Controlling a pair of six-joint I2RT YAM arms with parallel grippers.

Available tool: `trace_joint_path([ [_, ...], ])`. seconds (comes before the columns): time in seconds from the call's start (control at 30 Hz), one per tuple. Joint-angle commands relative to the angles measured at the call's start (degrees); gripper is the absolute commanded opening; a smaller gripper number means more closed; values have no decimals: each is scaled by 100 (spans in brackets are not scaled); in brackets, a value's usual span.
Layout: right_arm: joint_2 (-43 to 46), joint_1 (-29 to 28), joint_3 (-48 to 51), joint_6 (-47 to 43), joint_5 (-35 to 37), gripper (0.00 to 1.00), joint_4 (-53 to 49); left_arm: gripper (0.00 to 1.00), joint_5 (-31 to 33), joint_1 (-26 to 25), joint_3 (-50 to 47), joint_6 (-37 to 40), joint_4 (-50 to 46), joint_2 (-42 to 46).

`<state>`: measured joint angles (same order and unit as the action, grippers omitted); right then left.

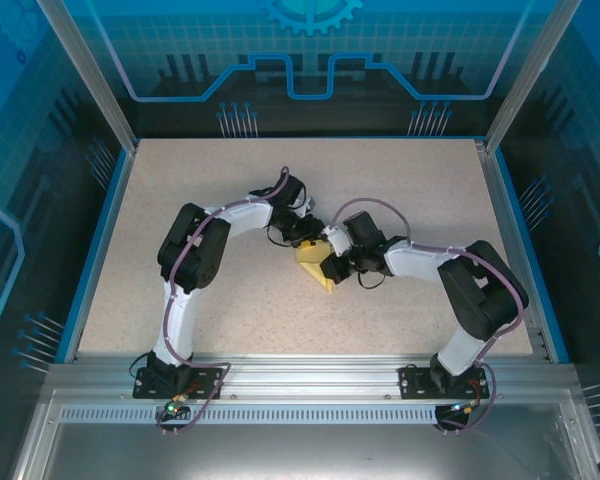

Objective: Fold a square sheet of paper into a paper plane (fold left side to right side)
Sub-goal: Third fold the triangle at the center of the table.

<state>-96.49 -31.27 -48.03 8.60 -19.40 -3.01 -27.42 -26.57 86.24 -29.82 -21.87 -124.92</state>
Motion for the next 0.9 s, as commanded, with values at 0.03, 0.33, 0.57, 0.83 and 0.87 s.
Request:
trace_joint_path([
  [0.03,-105,196,-130,211,-234,0,-156,43,243,-100,16,135,-441,-305],
  [0.33,-375,291,-377,233,-391,0,-384,45,159,-98,110,178,-512,-247],
  [0.57,-414,296,-391,206,-431,0,-404,45,-85,-101,388,216,-631,112],
  [0.83,-415,294,-374,203,-447,0,-376,46,-179,-154,683,211,-721,-39],
  [0.87,-414,288,-374,197,-460,0,-380,46,-196,-166,711,197,-690,-86],
])
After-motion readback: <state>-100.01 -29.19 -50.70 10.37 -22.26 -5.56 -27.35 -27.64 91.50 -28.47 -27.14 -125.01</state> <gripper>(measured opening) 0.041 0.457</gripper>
